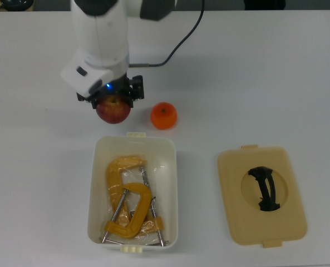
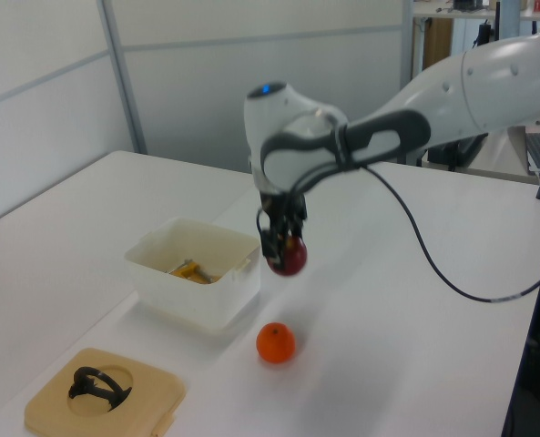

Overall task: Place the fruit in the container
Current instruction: 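Lift the apple and carry it over the white box, then lower the apple into the box and open the gripper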

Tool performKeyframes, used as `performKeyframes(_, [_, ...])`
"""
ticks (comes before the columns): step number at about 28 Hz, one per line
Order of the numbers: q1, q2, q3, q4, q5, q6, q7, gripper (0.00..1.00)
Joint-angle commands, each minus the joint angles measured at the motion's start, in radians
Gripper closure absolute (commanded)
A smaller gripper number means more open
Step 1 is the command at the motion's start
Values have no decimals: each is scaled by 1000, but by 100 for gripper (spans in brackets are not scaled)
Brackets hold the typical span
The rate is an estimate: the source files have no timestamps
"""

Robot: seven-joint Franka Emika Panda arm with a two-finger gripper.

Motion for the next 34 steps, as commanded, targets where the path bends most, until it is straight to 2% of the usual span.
performKeyframes(1, [-10,3,-6,78,40,-15,-25,64])
performKeyframes(6, [-12,12,-5,83,46,139,-2,58])
performKeyframes(15, [-1,82,1,78,45,350,75,54])
performKeyframes(19, [-1,112,17,78,38,403,135,36])
performKeyframes(20, [-1,112,18,78,38,403,139,29])
performKeyframes(21, [1,110,20,78,37,403,141,9])
performKeyframes(22, [1,110,20,76,37,401,141,0])
performKeyframes(25, [7,99,20,67,35,378,139,0])
performKeyframes(34, [31,49,21,47,35,41,86,0])
